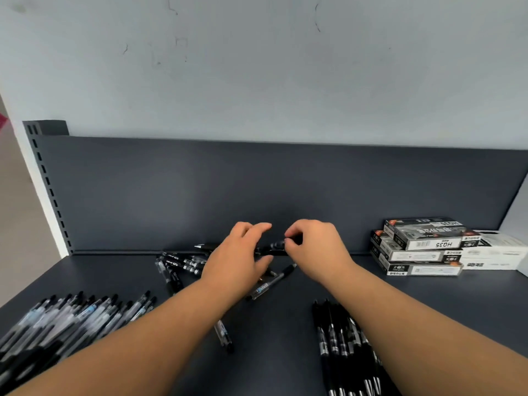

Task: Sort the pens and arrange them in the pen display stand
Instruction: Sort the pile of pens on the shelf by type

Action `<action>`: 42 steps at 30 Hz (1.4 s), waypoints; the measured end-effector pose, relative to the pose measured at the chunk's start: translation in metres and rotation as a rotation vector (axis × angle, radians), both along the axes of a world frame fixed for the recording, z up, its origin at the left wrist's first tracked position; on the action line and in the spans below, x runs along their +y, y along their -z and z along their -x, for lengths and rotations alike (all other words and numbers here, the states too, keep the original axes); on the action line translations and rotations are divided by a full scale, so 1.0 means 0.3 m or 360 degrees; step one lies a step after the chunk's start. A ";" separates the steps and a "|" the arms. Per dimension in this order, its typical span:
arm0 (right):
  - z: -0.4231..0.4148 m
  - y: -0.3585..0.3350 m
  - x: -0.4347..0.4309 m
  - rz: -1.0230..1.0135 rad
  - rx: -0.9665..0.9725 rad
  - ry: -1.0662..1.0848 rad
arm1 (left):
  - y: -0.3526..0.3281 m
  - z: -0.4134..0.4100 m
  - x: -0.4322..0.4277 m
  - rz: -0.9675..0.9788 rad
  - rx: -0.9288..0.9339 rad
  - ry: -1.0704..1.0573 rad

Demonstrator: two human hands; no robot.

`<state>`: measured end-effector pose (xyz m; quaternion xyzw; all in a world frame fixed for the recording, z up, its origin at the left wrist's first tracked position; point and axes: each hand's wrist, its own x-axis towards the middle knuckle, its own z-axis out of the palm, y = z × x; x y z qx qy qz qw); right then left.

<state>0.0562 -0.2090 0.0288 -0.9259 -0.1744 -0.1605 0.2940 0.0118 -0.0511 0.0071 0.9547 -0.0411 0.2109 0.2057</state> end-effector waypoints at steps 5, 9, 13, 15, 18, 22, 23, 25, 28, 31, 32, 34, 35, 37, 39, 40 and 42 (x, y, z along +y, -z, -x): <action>0.031 0.017 0.061 -0.0253 0.0009 -0.0273 | -0.022 -0.003 0.061 -0.0079 -0.0193 0.0158; 0.032 0.024 0.110 -0.0500 0.0138 -0.0372 | -0.022 0.021 0.131 0.0012 -0.0092 0.0119; -0.005 0.039 0.179 -0.0615 0.0246 -0.0394 | -0.015 0.033 0.213 0.0195 -0.0143 -0.0145; -0.037 0.061 0.206 -0.0461 0.0293 -0.0350 | -0.018 0.045 0.250 0.0407 -0.0164 -0.0225; -0.089 0.107 0.255 0.0003 0.0318 -0.0322 | -0.018 0.065 0.303 0.0655 -0.0131 -0.0251; -0.150 0.148 0.304 0.0424 0.0335 -0.0209 | -0.011 0.080 0.350 0.0801 -0.0130 -0.0238; -0.164 0.157 0.311 0.0508 0.0344 -0.0167 | -0.009 0.081 0.359 0.0820 -0.0131 -0.0236; -0.189 0.172 0.319 0.0681 0.0349 -0.0097 | -0.005 0.085 0.373 0.0846 -0.0131 -0.0230; -0.212 0.178 0.330 0.0817 0.0323 -0.0054 | -0.002 0.087 0.387 0.0873 -0.0121 -0.0226; -0.217 0.174 0.338 0.0869 0.0282 -0.0066 | 0.004 0.083 0.393 0.0893 -0.0098 -0.0223; -0.214 0.173 0.337 0.0859 0.0257 -0.0069 | 0.007 0.081 0.393 0.0892 -0.0093 -0.0222; -0.208 0.172 0.332 0.0794 0.0195 -0.0072 | 0.009 0.071 0.387 0.0889 -0.0083 -0.0215; -0.204 0.171 0.328 0.0742 0.0167 -0.0076 | 0.010 0.065 0.383 0.0884 -0.0077 -0.0210; -0.193 0.169 0.319 0.0629 0.0131 -0.0086 | 0.009 0.056 0.372 0.0875 -0.0064 -0.0201; -0.181 0.165 0.306 0.0542 0.0134 -0.0099 | 0.005 0.051 0.359 0.0867 -0.0057 -0.0183; -0.174 0.162 0.298 0.0508 0.0136 -0.0102 | 0.003 0.049 0.352 0.0860 -0.0062 -0.0175; -0.159 0.156 0.284 0.0356 0.0150 -0.0124 | -0.006 0.046 0.337 0.0853 -0.0082 -0.0171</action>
